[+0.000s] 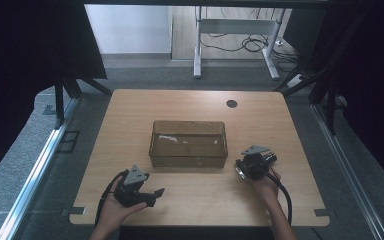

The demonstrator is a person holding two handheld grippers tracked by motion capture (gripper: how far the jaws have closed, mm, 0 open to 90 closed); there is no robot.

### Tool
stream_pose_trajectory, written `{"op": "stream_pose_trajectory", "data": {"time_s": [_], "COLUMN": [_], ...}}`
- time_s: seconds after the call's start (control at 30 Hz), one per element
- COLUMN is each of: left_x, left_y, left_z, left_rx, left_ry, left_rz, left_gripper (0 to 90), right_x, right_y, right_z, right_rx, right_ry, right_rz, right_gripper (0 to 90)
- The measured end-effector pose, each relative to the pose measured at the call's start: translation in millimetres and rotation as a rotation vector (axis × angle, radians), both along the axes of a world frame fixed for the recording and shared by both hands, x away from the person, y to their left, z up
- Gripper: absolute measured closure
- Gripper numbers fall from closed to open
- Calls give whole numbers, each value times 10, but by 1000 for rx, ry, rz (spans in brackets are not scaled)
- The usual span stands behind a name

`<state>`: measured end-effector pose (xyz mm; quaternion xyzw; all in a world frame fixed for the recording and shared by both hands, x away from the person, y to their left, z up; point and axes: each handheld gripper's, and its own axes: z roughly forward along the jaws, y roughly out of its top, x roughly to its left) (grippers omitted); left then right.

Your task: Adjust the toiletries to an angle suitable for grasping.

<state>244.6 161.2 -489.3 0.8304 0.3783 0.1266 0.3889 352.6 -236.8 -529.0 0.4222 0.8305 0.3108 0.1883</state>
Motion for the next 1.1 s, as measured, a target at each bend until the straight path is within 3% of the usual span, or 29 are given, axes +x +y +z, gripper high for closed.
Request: {"op": "stream_pose_trajectory", "data": {"time_s": [0.67, 1.1], "left_x": [-2, -2], "left_y": [25, 32], "left_z": [14, 17], "left_rx": [0, 2], "left_ry": [-2, -1], "left_rz": [4, 5], "left_gripper": [245, 245], "right_x": [-168, -330], "right_y": [-47, -195], "right_z": [40, 64], "right_rx": [-30, -6], "right_ry": [-1, 12], "right_rz": [4, -7], "right_gripper": [891, 890]}}
